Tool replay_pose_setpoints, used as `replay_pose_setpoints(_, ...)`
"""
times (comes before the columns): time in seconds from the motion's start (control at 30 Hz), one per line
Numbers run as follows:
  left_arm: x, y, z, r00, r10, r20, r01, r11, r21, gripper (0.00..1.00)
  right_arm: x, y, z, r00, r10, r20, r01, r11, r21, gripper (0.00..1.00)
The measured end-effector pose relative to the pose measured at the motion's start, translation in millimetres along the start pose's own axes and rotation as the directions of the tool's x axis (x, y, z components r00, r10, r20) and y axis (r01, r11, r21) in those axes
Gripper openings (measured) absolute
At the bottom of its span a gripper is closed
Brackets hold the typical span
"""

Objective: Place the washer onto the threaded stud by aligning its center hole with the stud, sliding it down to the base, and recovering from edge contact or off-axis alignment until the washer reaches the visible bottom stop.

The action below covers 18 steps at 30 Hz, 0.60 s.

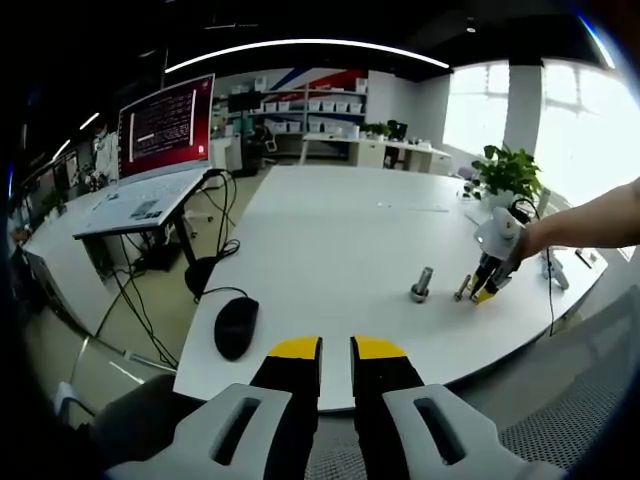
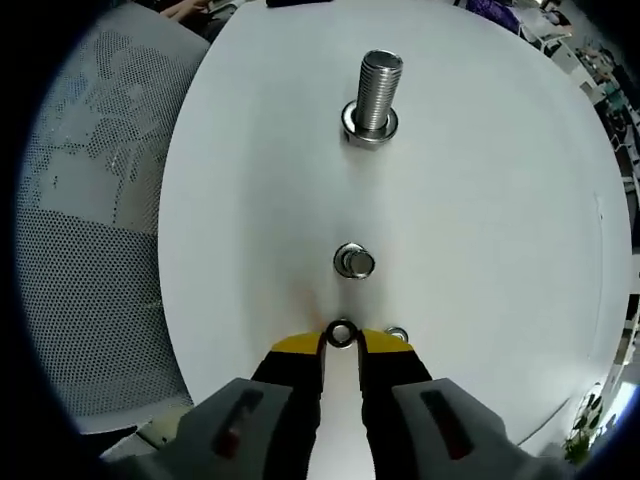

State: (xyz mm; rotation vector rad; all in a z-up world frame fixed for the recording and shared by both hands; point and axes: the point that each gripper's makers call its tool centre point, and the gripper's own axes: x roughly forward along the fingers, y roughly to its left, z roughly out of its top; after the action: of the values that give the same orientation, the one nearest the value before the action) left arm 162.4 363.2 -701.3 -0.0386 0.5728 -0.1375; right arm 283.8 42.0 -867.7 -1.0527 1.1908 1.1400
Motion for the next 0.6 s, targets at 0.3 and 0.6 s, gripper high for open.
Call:
replay_pose_setpoints(0.3,0.0,-0.4,0.4,1.000,-0.005,0.003,0.005,1.000,0.004,0.09,0.7,-0.3,-2.1,0.993,-0.018,0.117,0.006,0.995,0.095,0.14)
replay_pose_setpoints(0.6,-0.2,-0.1,1.1,1.000,-0.004,0.009,0.003,1.000,0.002,0.09,-25.8,-6.0,1.3,0.989,-0.024,0.143,0.010,0.995,0.099,0.14)
